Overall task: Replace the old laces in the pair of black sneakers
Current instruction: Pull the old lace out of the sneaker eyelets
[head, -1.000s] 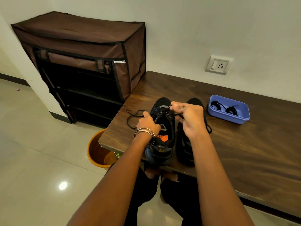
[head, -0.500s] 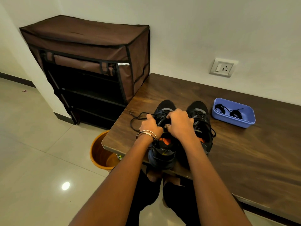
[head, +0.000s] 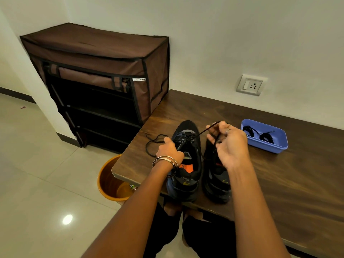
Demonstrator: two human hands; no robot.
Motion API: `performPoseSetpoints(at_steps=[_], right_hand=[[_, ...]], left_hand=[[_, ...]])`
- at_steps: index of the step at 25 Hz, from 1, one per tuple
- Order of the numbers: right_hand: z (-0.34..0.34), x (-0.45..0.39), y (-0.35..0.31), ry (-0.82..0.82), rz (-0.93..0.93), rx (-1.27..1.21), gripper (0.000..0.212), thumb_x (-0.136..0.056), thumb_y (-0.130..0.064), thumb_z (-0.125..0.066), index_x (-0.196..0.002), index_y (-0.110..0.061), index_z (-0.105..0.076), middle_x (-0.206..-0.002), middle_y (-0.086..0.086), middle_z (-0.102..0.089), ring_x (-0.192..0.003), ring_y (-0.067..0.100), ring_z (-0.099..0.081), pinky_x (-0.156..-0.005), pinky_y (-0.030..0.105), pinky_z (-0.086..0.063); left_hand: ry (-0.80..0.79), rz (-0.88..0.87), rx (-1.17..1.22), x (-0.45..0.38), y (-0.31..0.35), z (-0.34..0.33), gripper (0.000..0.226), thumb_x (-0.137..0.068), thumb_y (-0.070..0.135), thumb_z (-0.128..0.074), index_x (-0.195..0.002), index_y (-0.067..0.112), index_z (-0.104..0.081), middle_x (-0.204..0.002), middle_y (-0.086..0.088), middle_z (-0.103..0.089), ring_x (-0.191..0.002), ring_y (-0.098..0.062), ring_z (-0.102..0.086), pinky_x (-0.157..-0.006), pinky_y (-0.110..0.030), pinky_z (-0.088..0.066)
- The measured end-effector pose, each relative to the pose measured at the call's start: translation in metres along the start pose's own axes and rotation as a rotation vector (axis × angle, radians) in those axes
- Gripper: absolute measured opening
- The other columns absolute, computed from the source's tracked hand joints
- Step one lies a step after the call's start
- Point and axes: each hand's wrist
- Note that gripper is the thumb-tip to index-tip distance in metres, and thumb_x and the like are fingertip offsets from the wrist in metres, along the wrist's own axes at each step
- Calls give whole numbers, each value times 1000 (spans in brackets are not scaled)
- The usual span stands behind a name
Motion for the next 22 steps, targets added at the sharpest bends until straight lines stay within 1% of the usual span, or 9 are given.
performPoseSetpoints(at_steps=[2, 4, 7, 10, 12, 15, 17, 20, 22], right_hand=[[1, 1, -1, 45, 47, -47, 21, -100, -9, -50, -81, -11, -60, -68, 1, -62, -74, 19, -64, -71, 34, -53], [-2, -2, 6, 79, 195, 404, 7, -96, -20, -59, -94, -13, -61, -76, -1, -60, -72, 15, -58, -67, 34, -49], [-4, -13, 21, 57, 449, 1345, 31, -87, -39, -70, -113, -26, -62, -114, -1, -56, -114, 23, -47, -96, 46, -36], [-19, -14, 37, -219, 397, 1711, 27, -88, -36, -70, -113, -26, -68, -128, 2, -51, -129, 30, -37, -104, 53, -30], [-25, -15, 49, -259, 407, 1834, 24, -91, -30, -67, -112, -20, -70, -124, 5, -54, -126, 31, -43, -103, 56, -32], [-24, -22, 54, -160, 355, 1558, 7, -89, -24, -71, -86, -19, -75, -104, 3, -68, -109, 26, -59, -97, 48, -44], [-21, -25, 54, -135, 223, 1306, 16, -84, -17, -77, -68, -16, -73, -90, 5, -72, -96, 24, -66, -91, 43, -52], [-14, -25, 46, -6, 94, 916, 11, -80, -5, -77, -69, -5, -75, -81, 11, -74, -88, 23, -70, -77, 35, -57], [-6, -23, 36, 56, 66, 660, 20, -81, 0, -74, -62, -9, -73, -76, 14, -73, -85, 29, -73, -69, 34, -56]], left_hand=[[0, 1, -5, 0, 0, 0, 50, -82, 16, -58, -127, 7, -37, -121, -20, -55, -110, -40, -56, -90, -42, -47], [-5, -1, -8, -1, 0, 1, 51, -82, 17, -58, -128, 7, -37, -122, -20, -55, -109, -40, -56, -90, -43, -48], [-26, -15, -14, -3, -1, 3, 52, -81, 20, -60, -127, 8, -37, -120, -18, -56, -107, -38, -57, -88, -42, -50], [-55, -32, -34, -5, -1, 5, 51, -82, 24, -63, -123, 8, -38, -118, -17, -56, -104, -37, -58, -84, -40, -49], [-66, -39, -45, -6, -1, 6, 52, -82, 25, -64, -123, 8, -38, -117, -17, -56, -104, -37, -58, -82, -39, -48], [-71, -33, -42, -6, -1, 6, 53, -82, 25, -63, -124, 7, -37, -120, -18, -55, -106, -37, -57, -81, -39, -47], [-73, -23, -57, -5, 0, 6, 53, -83, 23, -61, -126, 7, -36, -122, -19, -54, -107, -38, -57, -80, -38, -46], [-67, -1, -67, -4, 2, 6, 53, -84, 22, -60, -128, 6, -34, -122, -20, -54, -108, -39, -57, -79, -39, -46], [-67, 7, -58, -3, 4, 6, 54, -85, 21, -60, -127, 5, -32, -121, -20, -55, -107, -39, -57, -77, -39, -46]])
Point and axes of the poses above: each hand's wrist, its own x-axis away from the middle knuckle, its own z-axis out of the back of the hand, y = z × x
